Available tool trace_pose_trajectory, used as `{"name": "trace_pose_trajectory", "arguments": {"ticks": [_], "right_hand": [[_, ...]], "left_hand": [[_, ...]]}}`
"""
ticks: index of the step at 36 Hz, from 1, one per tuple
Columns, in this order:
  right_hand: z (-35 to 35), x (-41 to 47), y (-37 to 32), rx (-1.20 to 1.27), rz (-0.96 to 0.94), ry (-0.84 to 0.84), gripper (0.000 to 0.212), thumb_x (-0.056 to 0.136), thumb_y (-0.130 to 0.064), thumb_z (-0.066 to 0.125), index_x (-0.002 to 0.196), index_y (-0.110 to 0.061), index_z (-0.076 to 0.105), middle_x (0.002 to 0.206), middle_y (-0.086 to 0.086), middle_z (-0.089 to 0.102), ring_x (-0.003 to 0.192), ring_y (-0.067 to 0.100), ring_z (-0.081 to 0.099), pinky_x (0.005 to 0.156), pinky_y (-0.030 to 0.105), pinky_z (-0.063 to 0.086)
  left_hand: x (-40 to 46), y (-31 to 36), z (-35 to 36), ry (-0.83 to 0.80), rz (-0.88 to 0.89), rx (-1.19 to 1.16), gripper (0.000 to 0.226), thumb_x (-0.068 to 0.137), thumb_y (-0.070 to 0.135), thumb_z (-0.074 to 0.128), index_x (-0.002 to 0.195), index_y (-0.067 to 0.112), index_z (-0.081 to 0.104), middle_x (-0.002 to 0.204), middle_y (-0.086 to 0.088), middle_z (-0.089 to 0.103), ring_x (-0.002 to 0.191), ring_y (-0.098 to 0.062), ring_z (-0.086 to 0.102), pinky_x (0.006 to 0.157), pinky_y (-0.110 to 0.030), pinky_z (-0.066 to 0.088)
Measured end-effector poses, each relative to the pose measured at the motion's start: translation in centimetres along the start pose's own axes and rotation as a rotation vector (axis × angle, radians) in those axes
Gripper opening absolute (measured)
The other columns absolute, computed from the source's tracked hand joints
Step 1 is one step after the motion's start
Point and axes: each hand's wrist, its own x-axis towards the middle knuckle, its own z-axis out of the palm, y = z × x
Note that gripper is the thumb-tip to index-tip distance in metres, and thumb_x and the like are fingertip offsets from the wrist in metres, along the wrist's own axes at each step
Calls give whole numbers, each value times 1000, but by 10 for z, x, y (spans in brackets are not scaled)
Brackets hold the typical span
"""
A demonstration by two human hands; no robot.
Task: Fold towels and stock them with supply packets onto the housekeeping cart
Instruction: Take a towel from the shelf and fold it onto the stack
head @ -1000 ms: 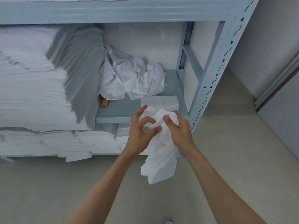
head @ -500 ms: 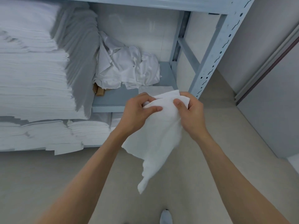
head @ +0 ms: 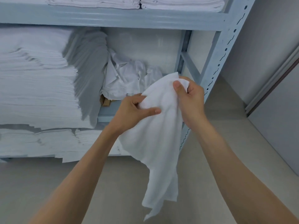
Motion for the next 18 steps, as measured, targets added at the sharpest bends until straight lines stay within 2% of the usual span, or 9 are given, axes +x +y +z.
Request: {"name": "trace_pose_trajectory", "arguments": {"ticks": [2, 3, 4, 6, 8, 10, 13, 15, 18], "right_hand": [[-5, 5, 1, 22, 49, -53, 14, 98, -11, 59, 102, -15, 71, 90, -9, 75, 89, 9, 71, 79, 26, 59], [-8, 6, 3, 53, 93, -106, 14, 98, -14, 59, 104, -14, 72, 94, -6, 76, 92, 12, 72, 81, 29, 59], [-12, 5, 6, 94, 148, -175, 15, 98, -18, 60, 106, -14, 72, 100, -2, 76, 97, 15, 72, 85, 33, 59], [-22, -1, 16, 113, 268, -315, 20, 94, -32, 65, 110, -22, 71, 111, -2, 75, 107, 17, 70, 93, 37, 56], [-27, -15, 32, -9, 346, -437, 23, 83, -39, 72, 105, -35, 72, 110, -13, 74, 106, 9, 69, 92, 32, 56], [-28, -31, 48, -114, 399, -533, 21, 82, -37, 77, 102, -36, 72, 107, -14, 75, 101, 8, 70, 91, 34, 57], [-25, -46, 60, -55, 399, -397, 23, 89, -36, 71, 109, -24, 72, 108, -7, 75, 101, 12, 71, 88, 34, 55], [-22, -49, 62, 8, 371, -294, 26, 94, -35, 66, 114, -19, 71, 110, -4, 75, 104, 15, 70, 89, 33, 55], [-18, -51, 60, 48, 320, -202, 25, 96, -35, 63, 116, -22, 70, 112, -5, 74, 106, 13, 69, 85, 28, 55]], "left_hand": [[-1, 0, 6, 10, -20, -38, 30, 80, 30, 82, 80, 2, 71, 89, -14, 73, 77, -26, 70, 69, -43, 56], [1, 0, 8, 37, -13, -66, 24, 82, 29, 80, 78, 7, 72, 85, -8, 74, 75, -19, 71, 65, -39, 56], [4, 1, 10, 56, -3, -100, 17, 85, 27, 78, 74, 15, 73, 81, 0, 75, 73, -12, 71, 61, -29, 56], [9, 8, 16, 66, 6, -157, 17, 88, 23, 75, 71, 28, 75, 79, 10, 74, 71, -4, 70, 59, -18, 52], [14, 13, 20, 72, -5, -199, 17, 89, 22, 74, 73, 29, 75, 79, 10, 75, 71, -4, 69, 59, -17, 52], [19, 15, 24, 79, -14, -241, 12, 91, 23, 73, 80, 19, 76, 82, 3, 76, 74, -9, 70, 60, -23, 54], [23, 13, 28, 78, -50, -275, 28, 90, 24, 73, 83, -2, 70, 82, -8, 74, 73, -17, 69, 60, -30, 55], [22, 11, 31, 64, -86, -309, 41, 90, 25, 73, 87, -14, 62, 85, -22, 72, 73, -24, 67, 64, -35, 54], [18, 11, 32, 31, -141, -347, 52, 91, 27, 71, 90, -22, 56, 91, -39, 63, 77, -32, 59, 71, -47, 47]]}}
